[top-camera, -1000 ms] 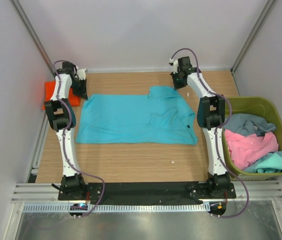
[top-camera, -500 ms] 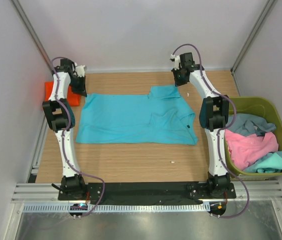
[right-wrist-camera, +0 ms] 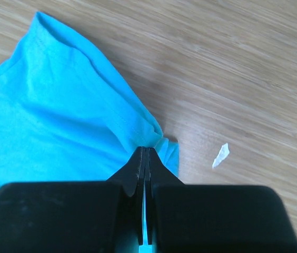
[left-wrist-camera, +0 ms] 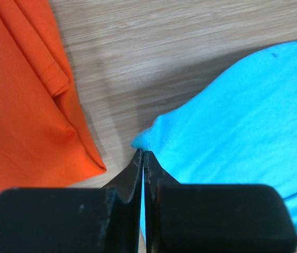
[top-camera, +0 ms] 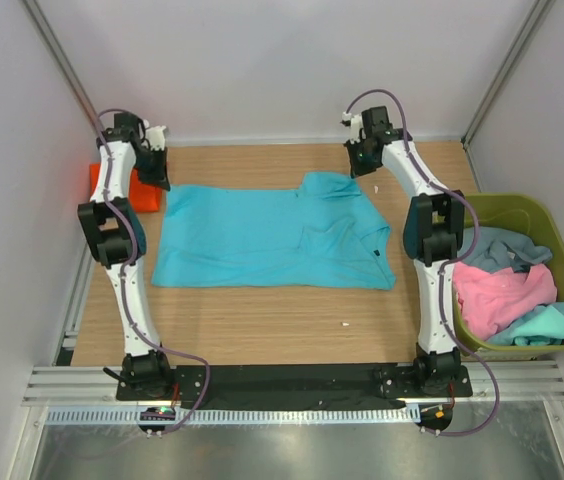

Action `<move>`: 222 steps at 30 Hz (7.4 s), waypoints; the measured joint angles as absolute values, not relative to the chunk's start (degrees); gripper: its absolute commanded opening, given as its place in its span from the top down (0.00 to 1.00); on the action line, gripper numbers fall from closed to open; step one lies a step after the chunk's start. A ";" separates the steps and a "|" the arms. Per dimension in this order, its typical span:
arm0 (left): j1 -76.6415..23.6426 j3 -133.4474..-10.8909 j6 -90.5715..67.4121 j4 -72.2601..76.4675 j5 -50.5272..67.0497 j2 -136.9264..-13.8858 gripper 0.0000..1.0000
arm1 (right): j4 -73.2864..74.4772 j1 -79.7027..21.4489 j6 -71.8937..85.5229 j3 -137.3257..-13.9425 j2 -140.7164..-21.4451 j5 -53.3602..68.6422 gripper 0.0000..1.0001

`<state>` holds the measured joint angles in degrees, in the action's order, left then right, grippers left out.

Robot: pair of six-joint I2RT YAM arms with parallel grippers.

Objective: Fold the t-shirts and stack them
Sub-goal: Fold the tshirt

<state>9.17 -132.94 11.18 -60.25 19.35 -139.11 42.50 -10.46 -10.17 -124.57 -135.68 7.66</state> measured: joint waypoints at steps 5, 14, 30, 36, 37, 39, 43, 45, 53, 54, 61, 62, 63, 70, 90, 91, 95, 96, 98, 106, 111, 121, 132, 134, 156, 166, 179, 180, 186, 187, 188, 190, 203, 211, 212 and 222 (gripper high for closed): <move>9.26 -129.99 11.42 -59.75 19.99 -134.52 1.00 | 42.59 -10.46 -10.17 -122.45 -131.07 7.88 0.99; 9.50 -124.95 11.90 -59.02 21.30 -130.10 1.00 | 42.33 -10.52 -10.20 -117.34 -122.54 8.27 0.99; 12.14 -117.12 12.47 -58.59 23.90 -122.58 1.00 | 42.50 -10.55 -10.68 -105.14 -111.28 8.25 0.99; 12.27 -115.59 12.91 -58.67 24.75 -121.10 1.00 | 42.41 -10.55 -10.79 -101.16 -106.43 8.25 0.99; 12.36 -115.33 13.06 -58.63 24.95 -120.90 1.00 | 42.19 -10.57 -10.81 -100.12 -105.47 8.25 0.99; 12.56 -114.21 13.54 -58.76 25.21 -120.16 1.00 | 42.30 -10.57 -10.83 -97.78 -103.50 8.19 0.99; 13.13 -111.79 14.17 -58.94 25.65 -118.32 1.00 | 42.13 -10.55 -10.92 -93.36 -99.79 8.08 0.99; 13.50 -110.78 14.44 -59.00 25.78 -117.62 1.00 | 42.13 -10.55 -11.05 -91.50 -98.21 8.05 0.99; 14.17 -105.73 16.10 -59.64 26.15 -114.30 1.00 | 41.98 -10.55 -11.49 -84.75 -94.26 8.10 0.99; 14.17 -105.10 16.38 -59.68 26.20 -113.89 1.00 | 41.78 -10.55 -11.49 -84.01 -93.91 8.10 0.99; 14.17 -100.82 17.45 -60.16 26.09 -112.79 1.00 | 41.63 -10.55 -11.40 -77.17 -89.54 8.56 0.99; 14.17 -99.85 17.63 -60.20 26.09 -112.57 1.00 | 41.71 -10.55 -11.35 -76.18 -88.75 8.69 0.99; 14.20 -98.91 17.98 -60.34 26.04 -112.40 1.00 | 41.67 -10.55 -11.29 -75.29 -87.99 8.75 0.99; 14.52 -92.47 18.68 -60.25 25.50 -110.50 1.00 | 41.21 -10.55 -10.22 -69.21 -83.57 9.56 0.99; 15.94 -90.54 18.72 -60.05 22.24 -113.54 1.00 | 39.31 -10.90 -8.67 -60.90 -83.53 11.44 0.99; 15.99 -90.19 18.72 -60.01 22.09 -113.54 1.00 | 39.27 -10.90 -8.60 -59.96 -83.46 11.57 0.99; 16.21 -88.82 18.68 -59.99 21.98 -113.58 0.98 | 39.29 -10.90 -8.32 -56.97 -82.85 11.81 0.99; 16.23 -88.58 18.68 -59.99 21.98 -113.60 0.95 | 39.29 -10.90 -8.23 -56.58 -82.72 11.84 0.96; 16.25 -88.44 18.76 -59.94 21.91 -113.80 0.83 | 39.27 -10.90 -8.01 -55.79 -82.35 11.84 0.86; 16.27 -88.44 18.44 -60.03 21.45 -114.13 0.64 | 40.16 -10.90 -6.92 -55.94 -80.68 12.40 0.44; 16.25 -91.15 17.65 -61.01 22.52 -113.08 0.56 | 40.66 -10.90 -6.70 -59.29 -80.58 12.80 0.44; 12.91 -100.71 13.43 -62.28 27.51 -116.81 0.63 | 39.53 -10.98 -7.16 -72.77 -94.43 16.38 0.49; 4.93 -98.21 11.66 -64.25 28.64 -122.06 0.67 | 39.22 -13.02 -6.98 -82.26 -107.28 18.26 0.49; 4.95 -97.17 11.07 -64.14 28.60 -122.06 0.67 | 39.27 -13.82 -6.92 -83.00 -108.36 18.41 0.50; 5.39 -90.08 9.08 -62.57 28.56 -122.06 0.69 | 39.11 -18.65 -5.65 -93.65 -120.81 18.13 0.56; 5.39 -90.08 8.95 -61.95 28.56 -122.06 0.69 | 39.20 -23.29 -5.52 -84.16 -114.83 16.47 0.57; 5.39 -90.11 8.27 -60.18 28.80 -122.06 0.69 | 41.28 -25.65 -2.46 -63.51 -88.79 15.49 0.57; 5.39 -90.24 8.05 -60.23 28.80 -122.06 0.69 | 41.30 -25.56 -2.39 -62.61 -88.33 15.40 0.57; 5.39 -91.33 7.75 -60.23 29.19 -122.06 0.69 | 40.88 -22.35 -2.31 -60.90 -87.79 15.31 0.52; 5.39 -91.37 7.75 -60.29 29.19 -122.06 0.69 | 40.80 -21.67 -2.57 -61.47 -88.05 15.25 0.52; 5.39 -91.39 7.75 -60.27 29.19 -122.06 0.69 | 40.75 -21.15 -2.72 -62.37 -88.60 15.14 0.50; 5.39 -91.42 7.75 -60.34 29.17 -122.06 0.69 | 40.58 -20.36 -2.92 -64.86 -90.24 14.98 0.49; 5.39 -91.59 7.66 -60.47 29.17 -122.06 0.66 | 39.68 -20.86 -4.89 -72.53 -98.13 17.56 0.48; 5.39 -91.59 7.66 -60.47 29.17 -122.08 0.65 | 42.15 -25.56 -11.75 -73.14 -98.67 16.53 0.50; 5.39 -91.59 7.64 -60.47 29.17 -122.06 0.65 | 42.48 -26.00 -12.62 -73.65 -99.02 16.21 0.50; 5.39 -91.59 7.44 -60.42 29.17 -122.06 0.65 | 42.70 -26.33 -17.30 -75.33 -102.76 12.60 0.51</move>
<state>5.39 -91.59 7.44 -60.42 29.17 -122.06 42.70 -26.33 -17.30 -75.33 -102.76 12.60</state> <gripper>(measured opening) 0.348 0.498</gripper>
